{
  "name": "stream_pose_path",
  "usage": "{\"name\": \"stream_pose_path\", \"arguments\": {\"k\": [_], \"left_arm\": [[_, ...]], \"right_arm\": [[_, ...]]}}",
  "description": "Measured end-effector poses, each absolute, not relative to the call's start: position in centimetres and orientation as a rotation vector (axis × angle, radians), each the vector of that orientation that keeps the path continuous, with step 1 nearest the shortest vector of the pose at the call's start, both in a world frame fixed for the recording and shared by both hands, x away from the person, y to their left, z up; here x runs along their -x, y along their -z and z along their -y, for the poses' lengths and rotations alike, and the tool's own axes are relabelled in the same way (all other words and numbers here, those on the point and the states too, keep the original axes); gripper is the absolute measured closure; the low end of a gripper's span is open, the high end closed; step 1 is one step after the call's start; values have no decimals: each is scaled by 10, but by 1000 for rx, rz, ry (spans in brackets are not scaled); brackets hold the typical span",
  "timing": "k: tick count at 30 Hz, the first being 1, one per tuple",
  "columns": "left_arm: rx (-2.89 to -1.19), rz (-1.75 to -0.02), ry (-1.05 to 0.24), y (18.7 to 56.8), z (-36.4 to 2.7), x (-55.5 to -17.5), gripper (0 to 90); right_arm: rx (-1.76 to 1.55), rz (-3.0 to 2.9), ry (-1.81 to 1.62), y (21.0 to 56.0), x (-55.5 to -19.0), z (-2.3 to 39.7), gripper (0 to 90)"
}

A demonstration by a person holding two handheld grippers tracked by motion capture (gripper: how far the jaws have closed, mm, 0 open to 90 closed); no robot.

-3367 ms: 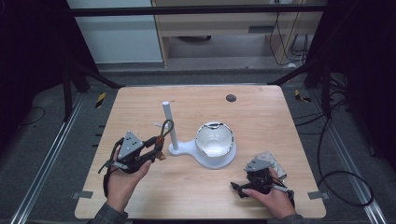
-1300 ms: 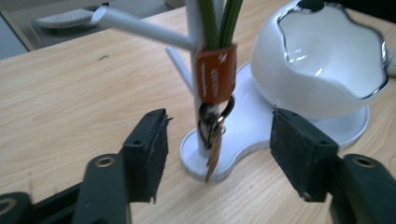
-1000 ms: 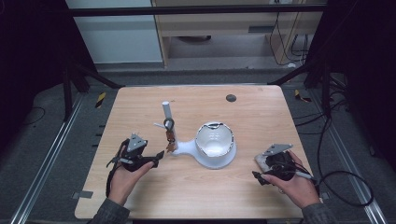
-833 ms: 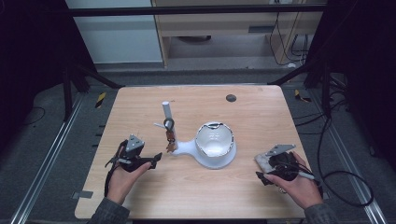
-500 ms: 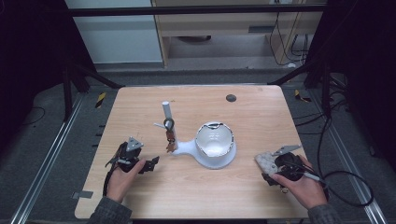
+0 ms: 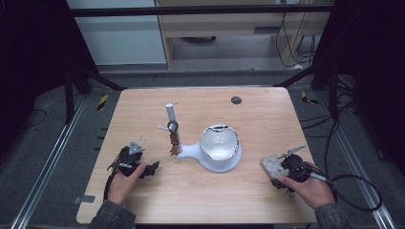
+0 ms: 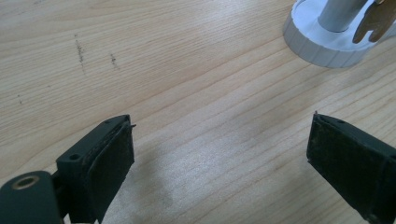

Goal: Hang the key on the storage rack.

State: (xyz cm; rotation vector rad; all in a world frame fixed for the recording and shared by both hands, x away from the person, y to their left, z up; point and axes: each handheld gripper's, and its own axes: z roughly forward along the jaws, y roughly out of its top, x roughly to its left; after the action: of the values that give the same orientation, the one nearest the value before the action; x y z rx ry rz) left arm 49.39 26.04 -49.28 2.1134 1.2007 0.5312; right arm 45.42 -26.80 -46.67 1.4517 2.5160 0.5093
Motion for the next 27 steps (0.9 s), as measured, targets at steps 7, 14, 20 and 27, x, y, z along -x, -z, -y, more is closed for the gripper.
{"name": "stream_pose_path", "arguments": {"k": [7,14,20,27], "left_arm": [[-2124,-1212,-525,497,-261,-496,70],[-2141,-1207,-517,499,-260,-496,70],[-2153,-1199,-511,500,-258,-496,70],[-2161,-1195,-508,501,-256,-496,70]], "right_arm": [[-1498,-2531,-465,468,-460,269,168],[-1527,-2557,-431,470,-464,268,203],[-1533,-2564,-419,472,-465,267,215],[-1539,-2564,-406,474,-465,268,230]]}}
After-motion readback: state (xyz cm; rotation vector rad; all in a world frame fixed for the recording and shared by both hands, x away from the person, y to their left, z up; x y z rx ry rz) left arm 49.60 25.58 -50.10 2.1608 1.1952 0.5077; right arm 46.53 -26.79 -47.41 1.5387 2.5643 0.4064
